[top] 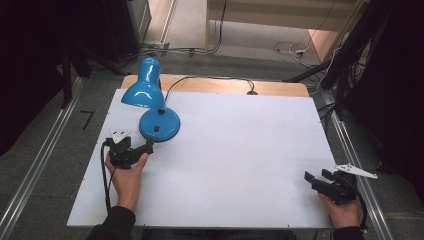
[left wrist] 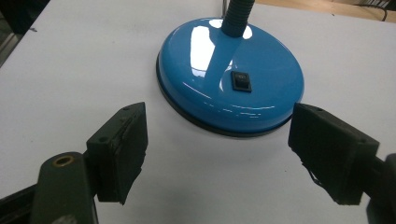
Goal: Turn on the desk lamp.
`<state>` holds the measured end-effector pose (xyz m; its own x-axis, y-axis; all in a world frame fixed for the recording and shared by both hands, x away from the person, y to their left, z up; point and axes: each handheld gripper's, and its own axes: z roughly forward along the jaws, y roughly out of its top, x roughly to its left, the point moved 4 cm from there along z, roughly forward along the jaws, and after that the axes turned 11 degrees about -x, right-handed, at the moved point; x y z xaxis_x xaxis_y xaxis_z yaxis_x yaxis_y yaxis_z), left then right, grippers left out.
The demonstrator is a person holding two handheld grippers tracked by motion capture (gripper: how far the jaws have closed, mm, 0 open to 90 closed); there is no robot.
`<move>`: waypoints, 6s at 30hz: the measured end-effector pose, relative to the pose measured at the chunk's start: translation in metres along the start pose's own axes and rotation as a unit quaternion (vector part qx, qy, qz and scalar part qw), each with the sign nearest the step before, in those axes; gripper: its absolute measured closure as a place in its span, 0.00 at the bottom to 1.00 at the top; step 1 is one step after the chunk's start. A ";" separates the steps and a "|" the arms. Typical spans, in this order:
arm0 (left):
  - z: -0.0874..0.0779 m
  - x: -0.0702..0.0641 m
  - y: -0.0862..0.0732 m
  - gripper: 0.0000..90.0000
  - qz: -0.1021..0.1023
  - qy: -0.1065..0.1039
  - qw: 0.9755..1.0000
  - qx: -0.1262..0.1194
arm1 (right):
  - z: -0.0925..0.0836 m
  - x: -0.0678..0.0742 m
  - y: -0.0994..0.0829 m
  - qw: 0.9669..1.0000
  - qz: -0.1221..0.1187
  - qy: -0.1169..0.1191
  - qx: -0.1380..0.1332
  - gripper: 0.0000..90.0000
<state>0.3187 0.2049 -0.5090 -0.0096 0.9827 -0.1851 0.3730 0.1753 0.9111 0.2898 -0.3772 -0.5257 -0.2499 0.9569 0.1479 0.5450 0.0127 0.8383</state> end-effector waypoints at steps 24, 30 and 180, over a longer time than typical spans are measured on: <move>0.010 -0.004 0.004 0.47 -0.007 0.000 1.000 -0.013 | 0.000 0.000 0.000 1.000 0.001 -0.001 0.000 0.27; 0.016 -0.007 0.003 0.62 0.000 -0.009 1.000 -0.008 | 0.001 0.000 0.000 1.000 0.001 -0.002 0.001 0.27; 0.045 -0.011 0.010 0.91 0.018 -0.042 0.999 -0.014 | 0.003 0.000 0.000 1.000 0.000 0.001 0.002 0.27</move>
<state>0.3645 0.1933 -0.5150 0.0825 0.9800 -0.1812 0.3454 0.1424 0.9276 0.2919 -0.3764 -0.5270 -0.2520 0.9563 0.1484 0.5477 0.0145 0.8366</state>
